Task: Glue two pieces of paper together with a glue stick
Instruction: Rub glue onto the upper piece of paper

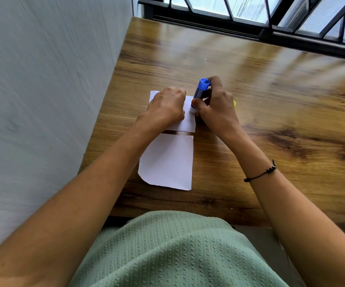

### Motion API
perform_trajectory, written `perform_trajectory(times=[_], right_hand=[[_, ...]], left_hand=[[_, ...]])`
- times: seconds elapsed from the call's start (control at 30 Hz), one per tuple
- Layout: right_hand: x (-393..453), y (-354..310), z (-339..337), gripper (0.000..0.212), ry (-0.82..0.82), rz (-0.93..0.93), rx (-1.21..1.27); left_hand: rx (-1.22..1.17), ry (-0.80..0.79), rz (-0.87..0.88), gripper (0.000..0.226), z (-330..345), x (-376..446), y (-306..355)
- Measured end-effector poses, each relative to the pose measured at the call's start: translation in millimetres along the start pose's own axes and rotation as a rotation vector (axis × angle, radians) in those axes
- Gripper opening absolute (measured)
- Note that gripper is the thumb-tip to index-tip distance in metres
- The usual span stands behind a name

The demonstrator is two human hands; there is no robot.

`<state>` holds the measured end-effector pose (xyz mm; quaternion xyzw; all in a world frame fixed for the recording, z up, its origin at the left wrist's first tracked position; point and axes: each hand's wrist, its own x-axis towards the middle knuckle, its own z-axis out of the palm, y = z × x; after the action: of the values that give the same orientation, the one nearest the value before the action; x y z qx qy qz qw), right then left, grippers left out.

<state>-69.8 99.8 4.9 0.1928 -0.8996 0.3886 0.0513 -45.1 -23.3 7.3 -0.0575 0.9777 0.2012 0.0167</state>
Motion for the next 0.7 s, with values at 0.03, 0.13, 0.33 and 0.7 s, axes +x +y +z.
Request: perform_trajectory(times=[0.03,0.13,0.33,0.7], right_hand=[[-3,0,-1,0.037,-0.004,-0.002,-0.004],[-10,0,-4,0.036,-0.018,0.002,0.007],[-28,-2,-11,0.035,-0.052,-0.007,0.023],[-46,1,-31,0.033,0.083,0.257,0.533]], left_hand=[[0.003,0.0,0.0,0.032,0,0,0],[0.011,0.01,-0.004,0.032,0,1,1],[0.014,0.035,-0.035,0.031,2,3,3],[0.031,0.048,-0.061,0.029,2,1,5]])
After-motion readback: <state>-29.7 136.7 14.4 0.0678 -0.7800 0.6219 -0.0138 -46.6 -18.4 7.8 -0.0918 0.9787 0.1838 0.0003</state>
